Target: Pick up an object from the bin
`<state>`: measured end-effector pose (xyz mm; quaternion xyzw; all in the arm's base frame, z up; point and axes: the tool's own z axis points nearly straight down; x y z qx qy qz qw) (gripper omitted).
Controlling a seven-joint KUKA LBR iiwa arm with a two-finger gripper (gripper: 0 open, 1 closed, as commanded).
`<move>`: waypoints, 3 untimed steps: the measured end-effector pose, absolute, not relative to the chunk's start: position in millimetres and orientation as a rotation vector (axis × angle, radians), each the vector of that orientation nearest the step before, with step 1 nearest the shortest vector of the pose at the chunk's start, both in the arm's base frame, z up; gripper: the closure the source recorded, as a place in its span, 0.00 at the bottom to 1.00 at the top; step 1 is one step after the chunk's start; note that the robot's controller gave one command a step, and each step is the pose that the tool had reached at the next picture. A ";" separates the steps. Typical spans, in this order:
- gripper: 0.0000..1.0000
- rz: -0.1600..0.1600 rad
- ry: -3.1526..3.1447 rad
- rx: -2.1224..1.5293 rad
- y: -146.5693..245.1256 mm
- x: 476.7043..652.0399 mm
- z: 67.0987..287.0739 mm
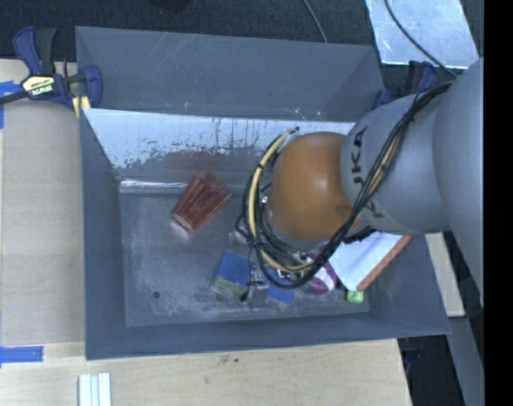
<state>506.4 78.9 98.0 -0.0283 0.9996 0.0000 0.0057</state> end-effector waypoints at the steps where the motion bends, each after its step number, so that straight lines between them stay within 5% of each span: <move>1: 0.00 -0.002 3.115 -0.327 94.3 493.4 68.8; 2: 0.00 0.005 3.120 -0.067 82.0 506.0 70.4; 3: 1.00 0.001 3.117 -0.272 86.0 493.5 83.7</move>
Offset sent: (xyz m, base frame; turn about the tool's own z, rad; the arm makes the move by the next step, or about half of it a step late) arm -0.0012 0.0030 -0.0280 0.0174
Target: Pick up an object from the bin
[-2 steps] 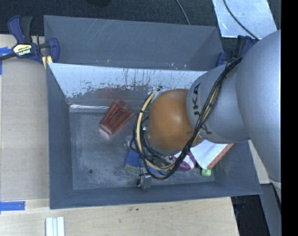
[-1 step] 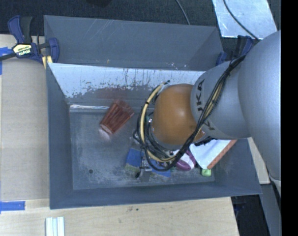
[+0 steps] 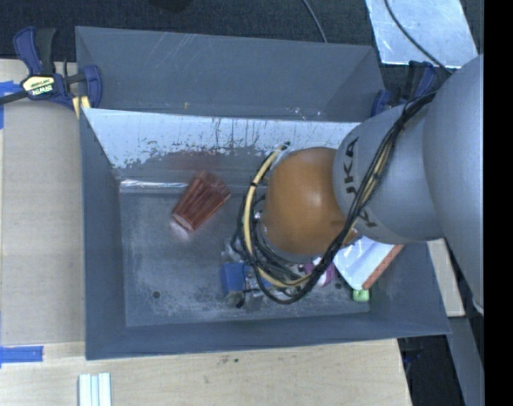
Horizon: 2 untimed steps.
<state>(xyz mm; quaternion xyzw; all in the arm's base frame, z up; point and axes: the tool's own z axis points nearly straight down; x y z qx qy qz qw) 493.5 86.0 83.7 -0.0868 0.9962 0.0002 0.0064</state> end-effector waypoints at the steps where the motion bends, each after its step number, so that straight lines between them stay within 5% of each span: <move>1: 1.00 0.001 3.117 -0.271 86.0 493.6 83.7; 2: 1.00 0.000 3.119 -0.271 84.8 490.1 98.6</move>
Offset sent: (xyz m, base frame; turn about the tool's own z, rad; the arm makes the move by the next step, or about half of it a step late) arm -0.0057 -0.0023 0.0412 -0.0006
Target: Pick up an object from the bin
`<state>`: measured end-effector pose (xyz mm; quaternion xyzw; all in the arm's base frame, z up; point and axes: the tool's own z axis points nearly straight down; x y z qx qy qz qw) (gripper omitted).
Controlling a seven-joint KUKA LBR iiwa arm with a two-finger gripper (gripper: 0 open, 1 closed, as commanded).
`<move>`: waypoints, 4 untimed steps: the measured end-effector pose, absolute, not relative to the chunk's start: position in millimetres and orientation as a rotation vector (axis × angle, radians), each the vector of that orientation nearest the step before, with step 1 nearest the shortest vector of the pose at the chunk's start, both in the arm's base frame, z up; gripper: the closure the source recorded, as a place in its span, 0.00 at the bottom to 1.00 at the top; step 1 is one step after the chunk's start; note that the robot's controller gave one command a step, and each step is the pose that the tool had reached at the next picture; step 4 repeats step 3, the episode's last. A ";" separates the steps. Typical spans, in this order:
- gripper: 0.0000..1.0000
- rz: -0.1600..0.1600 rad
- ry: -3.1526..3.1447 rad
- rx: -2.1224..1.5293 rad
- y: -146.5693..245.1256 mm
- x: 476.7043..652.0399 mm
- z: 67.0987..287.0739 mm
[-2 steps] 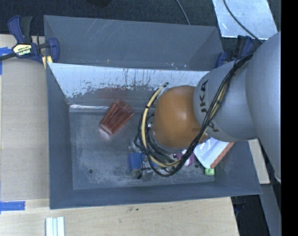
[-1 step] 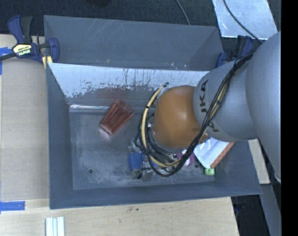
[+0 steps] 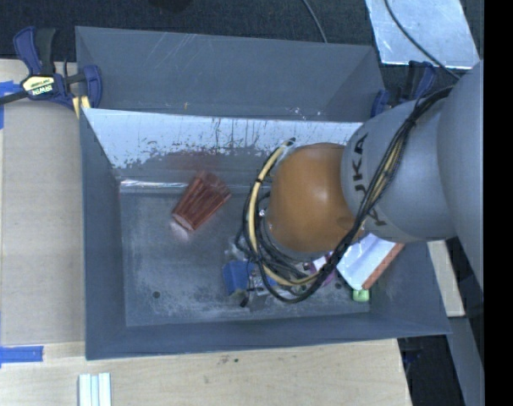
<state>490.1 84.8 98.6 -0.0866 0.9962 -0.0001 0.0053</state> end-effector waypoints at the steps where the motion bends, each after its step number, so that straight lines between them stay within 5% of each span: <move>1: 1.00 0.002 3.112 -0.332 77.2 496.1 118.2; 2: 1.00 0.007 3.075 -0.569 65.2 506.8 71.0; 3: 1.00 0.000 3.082 -0.536 63.8 499.1 188.4; 4: 1.00 0.000 3.082 -0.536 63.8 499.1 188.4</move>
Offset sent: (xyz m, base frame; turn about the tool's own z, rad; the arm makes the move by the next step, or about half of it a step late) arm 0.0166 -0.0220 -0.0286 -0.1931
